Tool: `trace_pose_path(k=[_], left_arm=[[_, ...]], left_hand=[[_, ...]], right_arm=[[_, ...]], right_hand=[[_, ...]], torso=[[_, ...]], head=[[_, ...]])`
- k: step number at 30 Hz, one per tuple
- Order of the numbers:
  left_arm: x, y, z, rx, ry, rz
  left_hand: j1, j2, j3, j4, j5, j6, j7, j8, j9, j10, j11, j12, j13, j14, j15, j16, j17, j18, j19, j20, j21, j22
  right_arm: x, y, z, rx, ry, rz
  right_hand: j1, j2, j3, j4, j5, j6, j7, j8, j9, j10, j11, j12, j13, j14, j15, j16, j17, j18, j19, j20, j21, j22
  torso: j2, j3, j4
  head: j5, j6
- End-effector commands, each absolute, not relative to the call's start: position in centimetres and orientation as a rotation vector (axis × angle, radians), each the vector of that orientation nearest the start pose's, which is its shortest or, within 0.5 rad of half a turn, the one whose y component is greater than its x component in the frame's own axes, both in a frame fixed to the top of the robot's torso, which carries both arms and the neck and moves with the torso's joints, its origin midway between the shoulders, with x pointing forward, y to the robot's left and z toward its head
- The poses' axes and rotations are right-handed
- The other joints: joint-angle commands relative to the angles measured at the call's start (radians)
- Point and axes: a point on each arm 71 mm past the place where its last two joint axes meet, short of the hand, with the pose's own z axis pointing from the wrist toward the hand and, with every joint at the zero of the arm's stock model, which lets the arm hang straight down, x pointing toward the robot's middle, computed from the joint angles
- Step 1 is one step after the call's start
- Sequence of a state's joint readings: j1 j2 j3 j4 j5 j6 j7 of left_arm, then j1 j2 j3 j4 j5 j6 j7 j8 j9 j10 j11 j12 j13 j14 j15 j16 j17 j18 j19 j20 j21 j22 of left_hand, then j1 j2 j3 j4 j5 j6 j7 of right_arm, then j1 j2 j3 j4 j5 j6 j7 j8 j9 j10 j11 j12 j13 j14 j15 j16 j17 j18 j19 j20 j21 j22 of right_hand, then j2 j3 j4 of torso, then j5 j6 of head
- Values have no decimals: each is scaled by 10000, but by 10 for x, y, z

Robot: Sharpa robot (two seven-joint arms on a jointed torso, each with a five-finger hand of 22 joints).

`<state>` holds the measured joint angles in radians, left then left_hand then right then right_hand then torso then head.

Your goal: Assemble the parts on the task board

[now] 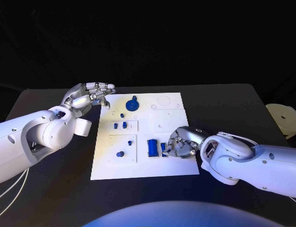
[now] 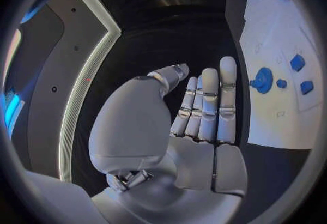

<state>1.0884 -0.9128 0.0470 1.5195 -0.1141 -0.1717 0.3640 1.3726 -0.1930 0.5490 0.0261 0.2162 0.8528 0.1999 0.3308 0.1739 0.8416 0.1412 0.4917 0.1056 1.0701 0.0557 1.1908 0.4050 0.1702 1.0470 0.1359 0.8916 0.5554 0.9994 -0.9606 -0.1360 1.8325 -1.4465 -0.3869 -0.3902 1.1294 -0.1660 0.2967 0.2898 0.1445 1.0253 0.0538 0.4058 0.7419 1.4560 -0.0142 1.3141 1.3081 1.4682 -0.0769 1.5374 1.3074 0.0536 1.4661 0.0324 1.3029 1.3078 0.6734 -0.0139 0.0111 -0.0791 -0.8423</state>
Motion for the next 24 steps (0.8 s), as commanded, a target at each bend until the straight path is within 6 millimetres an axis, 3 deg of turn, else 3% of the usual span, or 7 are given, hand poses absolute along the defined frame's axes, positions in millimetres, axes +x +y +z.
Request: trace_pose_path(k=[1,6,11,15,23,24], left_arm=[[477,235,-198,-10593,15007,-16044],[477,234,-198,-10580,15020,-16085],[477,233,-199,-10574,15034,-16114],[477,232,-199,-10576,15044,-16121],[477,232,-199,-10573,15058,-16141],[477,231,-199,-10572,15060,-16144]], left_hand=[[-32,98,-10,-30,51,-82,7,47,15,-47,-13,54,14,-95,-2,58,-13,151,-17,52,-31,-14],[-32,98,-10,-30,51,-82,7,47,15,-47,-13,54,14,-95,-2,58,-13,151,-17,52,-31,-14],[-32,98,-10,-30,51,-82,7,47,15,-47,-13,54,14,-95,-2,58,-13,151,-17,52,-31,-14],[-32,98,-10,-30,51,-82,7,47,15,-47,-13,54,14,-95,-2,58,-13,151,-17,52,-31,-14],[-32,98,-10,-30,51,-82,7,47,15,-47,-13,54,14,-95,-2,58,-13,151,-17,52,-31,-14],[-32,98,-10,-30,51,-82,7,47,15,-47,-13,54,14,-95,-2,58,-13,151,-17,52,-31,-14]], right_arm=[[366,-183,-267,614,19059,6657],[368,-181,-256,849,18544,7423],[369,-175,-251,614,18370,7831],[369,-166,-250,53,18522,7948],[370,-152,-255,-1130,18809,7478],[370,-151,-256,-1263,18835,7387]], right_hand=[[-57,62,-80,8,86,51,-6,-75,-22,24,-52,31,789,820,-32,-8,1599,-23,203,-27,-56,1913],[30,85,-148,-33,226,-58,21,-138,-48,-23,-29,-48,738,803,-16,-36,1522,11,145,-17,-248,1867],[328,7,-241,-118,280,-71,29,-128,-37,-44,-16,-52,743,791,3,-58,1470,28,113,2,-354,1846],[586,-8,-317,-157,46,35,-20,-48,-6,37,-55,104,854,805,-25,-39,1532,6,161,-9,-229,1884],[945,10,-329,-263,-76,156,-102,43,25,178,-127,368,1040,820,-81,-15,1602,-21,217,-48,-81,1929],[1023,38,-324,-275,-249,196,-124,75,35,217,-146,441,1091,822,-98,-13,1607,-25,228,-65,-56,1938]], torso=[[-3,-11,-1],[-18,-23,-13],[-7,-16,15],[0,-7,29],[16,-12,0],[16,-10,3]], head=[[3,33],[-17,51],[-23,102],[-22,107],[8,121],[9,117]])
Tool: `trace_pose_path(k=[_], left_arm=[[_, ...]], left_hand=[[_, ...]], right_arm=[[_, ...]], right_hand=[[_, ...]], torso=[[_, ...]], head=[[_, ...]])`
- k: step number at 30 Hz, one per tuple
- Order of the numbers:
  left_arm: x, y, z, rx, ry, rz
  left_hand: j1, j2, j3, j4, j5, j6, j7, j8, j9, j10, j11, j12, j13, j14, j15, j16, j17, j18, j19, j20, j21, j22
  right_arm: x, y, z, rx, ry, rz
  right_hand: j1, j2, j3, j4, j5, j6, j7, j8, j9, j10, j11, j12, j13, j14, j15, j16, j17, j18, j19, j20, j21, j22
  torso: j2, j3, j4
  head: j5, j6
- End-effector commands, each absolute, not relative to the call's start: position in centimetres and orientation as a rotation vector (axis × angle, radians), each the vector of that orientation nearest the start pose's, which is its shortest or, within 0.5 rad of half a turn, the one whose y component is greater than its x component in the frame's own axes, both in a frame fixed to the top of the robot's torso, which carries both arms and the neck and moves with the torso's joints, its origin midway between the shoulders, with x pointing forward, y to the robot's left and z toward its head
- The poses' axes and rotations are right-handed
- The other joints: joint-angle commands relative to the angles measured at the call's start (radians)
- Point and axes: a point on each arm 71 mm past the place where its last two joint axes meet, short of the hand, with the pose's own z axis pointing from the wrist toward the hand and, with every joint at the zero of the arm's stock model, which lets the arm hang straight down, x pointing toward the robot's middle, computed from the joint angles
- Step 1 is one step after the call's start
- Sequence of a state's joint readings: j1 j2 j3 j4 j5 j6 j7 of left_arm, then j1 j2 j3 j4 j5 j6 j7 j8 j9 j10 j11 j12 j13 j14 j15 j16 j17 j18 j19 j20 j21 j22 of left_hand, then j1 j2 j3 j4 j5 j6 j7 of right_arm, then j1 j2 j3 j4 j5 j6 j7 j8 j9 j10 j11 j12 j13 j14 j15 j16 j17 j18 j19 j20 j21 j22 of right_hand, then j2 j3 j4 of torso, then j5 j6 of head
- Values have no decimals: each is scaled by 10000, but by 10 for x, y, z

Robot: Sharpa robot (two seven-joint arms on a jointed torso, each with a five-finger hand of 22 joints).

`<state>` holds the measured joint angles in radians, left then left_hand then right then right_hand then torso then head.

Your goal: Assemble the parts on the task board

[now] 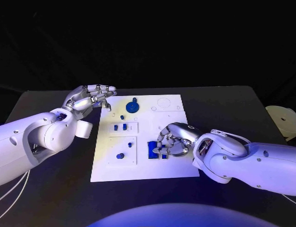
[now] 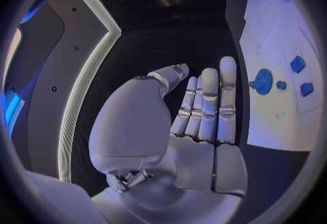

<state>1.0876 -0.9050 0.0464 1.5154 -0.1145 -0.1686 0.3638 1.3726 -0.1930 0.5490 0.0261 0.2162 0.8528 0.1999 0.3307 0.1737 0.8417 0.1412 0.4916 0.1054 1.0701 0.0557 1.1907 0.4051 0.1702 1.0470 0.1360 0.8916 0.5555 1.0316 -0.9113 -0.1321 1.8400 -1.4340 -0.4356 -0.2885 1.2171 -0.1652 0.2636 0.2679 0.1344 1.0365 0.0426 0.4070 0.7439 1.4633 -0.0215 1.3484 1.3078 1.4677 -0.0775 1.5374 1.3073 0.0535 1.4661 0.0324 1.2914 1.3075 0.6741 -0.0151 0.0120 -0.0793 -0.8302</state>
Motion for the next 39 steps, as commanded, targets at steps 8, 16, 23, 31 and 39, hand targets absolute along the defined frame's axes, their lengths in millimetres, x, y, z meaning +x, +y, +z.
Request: trace_pose_path(k=[8,16,23,31,39], left_arm=[[477,231,-199,-10571,15061,-16148],[477,232,-199,-10575,15056,-16134],[477,231,-199,-10571,15057,-16145],[477,231,-200,-10572,15057,-16147],[478,233,-203,-10637,15029,-16081]], left_hand=[[-32,98,-10,-30,51,-82,7,47,17,-48,-13,55,15,-95,-2,58,-14,150,-17,52,-31,-15],[-32,98,-10,-30,51,-82,7,47,17,-48,-13,55,15,-95,-2,58,-14,150,-17,52,-31,-15],[-46,104,-14,-22,49,-101,11,68,18,-76,-10,97,19,-102,2,70,-22,149,-16,55,-34,-17],[-46,104,-14,-22,49,-101,11,68,18,-76,-10,97,19,-102,2,70,-22,149,-16,55,-34,-17],[-52,104,-17,-19,49,-107,12,74,19,-85,-8,108,20,-104,4,73,-24,149,-16,56,-35,-19]], right_arm=[[371,-144,-261,-1754,18871,6800],[378,-146,-266,-1957,18883,6095],[379,-144,-266,-2048,18748,6039],[377,-145,-259,-1547,18011,6789],[382,-157,-243,875,16704,9489]], right_hand=[[519,114,88,-162,-693,240,-124,215,61,354,-168,528,1401,843,-169,11,1678,-53,287,-128,208,1986],[718,208,210,-229,-796,305,-186,292,76,452,-224,731,1549,850,-215,22,1708,-63,309,-171,254,2001],[785,209,246,-264,-799,310,-202,310,79,476,-238,785,1588,852,-228,26,1721,-65,314,-183,264,2004],[713,244,268,-189,-774,302,-189,328,76,464,-236,753,1567,850,-237,21,1707,-60,308,-199,230,1997],[596,136,239,0,-691,-380,128,9,-74,-61,28,-198,930,641,-35,-343,795,204,-194,-69,-1382,1592]], torso=[[13,11,6],[12,8,0],[0,7,-9],[-10,3,-5],[-100,-51,-46]], head=[[15,-20],[38,-33],[33,-33],[32,0],[31,162]])
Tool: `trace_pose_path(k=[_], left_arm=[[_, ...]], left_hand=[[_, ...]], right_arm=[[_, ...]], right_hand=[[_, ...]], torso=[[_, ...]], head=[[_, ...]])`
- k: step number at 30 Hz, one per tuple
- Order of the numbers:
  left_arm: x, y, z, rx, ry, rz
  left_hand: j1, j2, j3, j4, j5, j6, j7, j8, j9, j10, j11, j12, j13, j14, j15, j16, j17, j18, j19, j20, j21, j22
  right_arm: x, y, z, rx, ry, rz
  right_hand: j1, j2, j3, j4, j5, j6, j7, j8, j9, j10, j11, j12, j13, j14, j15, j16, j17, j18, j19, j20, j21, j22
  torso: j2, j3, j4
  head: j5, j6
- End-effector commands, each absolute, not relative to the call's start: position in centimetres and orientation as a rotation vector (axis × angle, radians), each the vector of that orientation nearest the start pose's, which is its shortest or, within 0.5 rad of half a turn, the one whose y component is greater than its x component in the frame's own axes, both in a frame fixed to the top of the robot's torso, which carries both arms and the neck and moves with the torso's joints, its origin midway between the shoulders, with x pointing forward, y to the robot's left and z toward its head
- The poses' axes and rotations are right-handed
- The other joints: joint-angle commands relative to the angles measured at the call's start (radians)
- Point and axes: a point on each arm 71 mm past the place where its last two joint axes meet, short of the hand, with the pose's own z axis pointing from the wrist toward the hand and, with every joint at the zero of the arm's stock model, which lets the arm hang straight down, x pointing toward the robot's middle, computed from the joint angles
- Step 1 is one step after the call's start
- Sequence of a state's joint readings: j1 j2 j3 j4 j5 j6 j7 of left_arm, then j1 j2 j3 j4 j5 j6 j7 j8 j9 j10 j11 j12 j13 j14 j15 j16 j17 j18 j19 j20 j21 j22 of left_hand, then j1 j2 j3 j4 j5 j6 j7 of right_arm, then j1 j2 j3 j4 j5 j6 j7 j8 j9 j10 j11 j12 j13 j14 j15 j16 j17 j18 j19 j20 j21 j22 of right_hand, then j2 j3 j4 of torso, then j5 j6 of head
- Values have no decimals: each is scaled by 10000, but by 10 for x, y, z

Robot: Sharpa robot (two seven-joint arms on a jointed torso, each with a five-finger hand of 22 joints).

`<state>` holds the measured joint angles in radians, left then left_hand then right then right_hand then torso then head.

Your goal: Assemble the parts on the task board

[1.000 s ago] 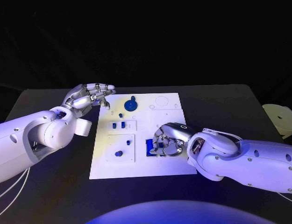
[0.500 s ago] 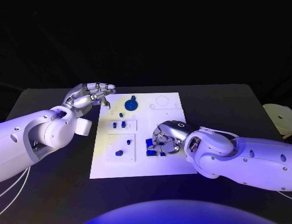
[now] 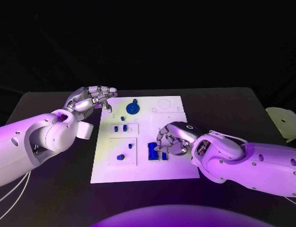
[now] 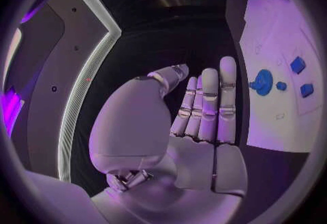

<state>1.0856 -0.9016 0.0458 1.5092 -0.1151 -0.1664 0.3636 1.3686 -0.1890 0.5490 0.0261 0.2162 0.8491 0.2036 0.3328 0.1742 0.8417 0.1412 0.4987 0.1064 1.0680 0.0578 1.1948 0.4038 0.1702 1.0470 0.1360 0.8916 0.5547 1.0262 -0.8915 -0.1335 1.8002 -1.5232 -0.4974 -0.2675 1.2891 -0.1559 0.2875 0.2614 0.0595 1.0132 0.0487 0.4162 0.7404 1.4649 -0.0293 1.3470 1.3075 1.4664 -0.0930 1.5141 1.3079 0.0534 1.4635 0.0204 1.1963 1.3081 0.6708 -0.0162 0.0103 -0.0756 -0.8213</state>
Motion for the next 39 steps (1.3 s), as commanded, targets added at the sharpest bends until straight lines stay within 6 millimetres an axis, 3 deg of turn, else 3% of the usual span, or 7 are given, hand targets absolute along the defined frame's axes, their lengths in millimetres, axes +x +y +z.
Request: trace_pose_path(k=[1,14,30,31,36,37,39], left_arm=[[478,233,-204,-10661,15024,-16065],[487,243,-223,-11378,14315,-15599],[510,254,-245,-12671,12494,-15544],[508,254,-246,-12339,13333,-15155],[506,250,-245,-12336,13264,-14979],[505,248,-245,-12335,13240,-14915],[503,245,-244,-12331,13179,-14760]], left_hand=[[-15,64,-18,-17,48,-71,-24,54,14,-86,-8,38,10,-84,-17,32,-12,149,-17,56,-36,-11],[-225,28,-109,157,35,-189,-40,111,0,55,-24,331,55,-767,29,-340,-221,134,-514,125,-429,-188],[-156,-172,-22,746,1,-927,-50,141,-71,941,526,-2892,-442,-2828,1122,-8084,-2901,52,-3094,1527,-6757,-4073],[-4271,1890,-5490,-261,-2162,-8491,-2036,-3328,-1742,-8417,-1412,-4987,-1064,-10680,-578,-11948,-4038,-1702,-10470,-1360,-8916,-5547],[-5854,1890,-5490,-261,-2162,-8491,-2036,-3328,-1742,-8417,-1412,-4987,-1064,-10680,-578,-11948,-4038,-1702,-10470,-1360,-8916,-5547],[-6161,1890,-5490,-261,-2162,-8491,-2036,-3328,-1742,-8417,-1412,-4987,-1064,-10680,-578,-11948,-4038,-1702,-10470,-1360,-8916,-5547],[-6654,1890,-5490,-261,-2162,-8491,-2036,-3328,-1742,-8417,-1412,-4987,-1064,-10680,-578,-11948,-4038,-1702,-10470,-1360,-8916,-5547]], right_arm=[[384,-159,-242,1378,16684,9833],[458,-209,-247,7282,16082,12427],[526,-229,-258,11233,14189,14036],[523,-230,-260,10414,14725,12652],[519,-226,-258,10561,14481,12664],[517,-225,-257,10614,14394,12666],[513,-222,-255,10744,14184,12667]], right_hand=[[-48,49,34,39,121,-310,156,-171,-77,-406,177,-776,533,506,188,-368,221,352,-464,102,-1330,1350],[677,129,1551,-530,395,-2015,1236,-1278,-721,-5005,1226,-8267,-5091,-3250,1207,-6950,-7326,1164,-4152,1014,-9467,-2146],[-306,287,2799,-1643,303,-1688,1728,-2665,-2461,-4768,1993,-11863,-10668,-4910,2202,-11796,-9887,1296,-5982,2232,-11337,-6338],[-4025,1559,-2875,-2614,-595,-10132,-487,-4162,-7404,-14649,293,-13470,-13075,-14664,930,-15141,-13079,-534,-14635,-204,-11963,-13081],[-5613,1559,-2875,-2614,-595,-10132,-487,-4162,-7404,-14649,293,-13470,-13075,-14664,930,-15141,-13079,-534,-14635,-204,-11963,-13081],[-12891,1559,-2875,-2614,-595,-10132,-487,-4162,-7404,-14649,293,-13470,-13075,-14664,930,-15141,-13079,-534,-14635,-204,-11963,-13081],[-12891,1559,-2875,-2614,-595,-10132,-487,-4162,-7404,-14649,293,-13470,-13075,-14664,930,-15141,-13079,-534,-14635,-204,-11963,-13081]], torso=[[-91,-54,-40],[-538,-216,-245],[-867,-71,-259],[-795,-122,-249],[-964,-20,-196],[-1025,16,-178],[-1140,86,-142]], head=[[-4,99],[84,806],[353,1867],[274,1716],[447,1894],[509,1958],[628,2080]])
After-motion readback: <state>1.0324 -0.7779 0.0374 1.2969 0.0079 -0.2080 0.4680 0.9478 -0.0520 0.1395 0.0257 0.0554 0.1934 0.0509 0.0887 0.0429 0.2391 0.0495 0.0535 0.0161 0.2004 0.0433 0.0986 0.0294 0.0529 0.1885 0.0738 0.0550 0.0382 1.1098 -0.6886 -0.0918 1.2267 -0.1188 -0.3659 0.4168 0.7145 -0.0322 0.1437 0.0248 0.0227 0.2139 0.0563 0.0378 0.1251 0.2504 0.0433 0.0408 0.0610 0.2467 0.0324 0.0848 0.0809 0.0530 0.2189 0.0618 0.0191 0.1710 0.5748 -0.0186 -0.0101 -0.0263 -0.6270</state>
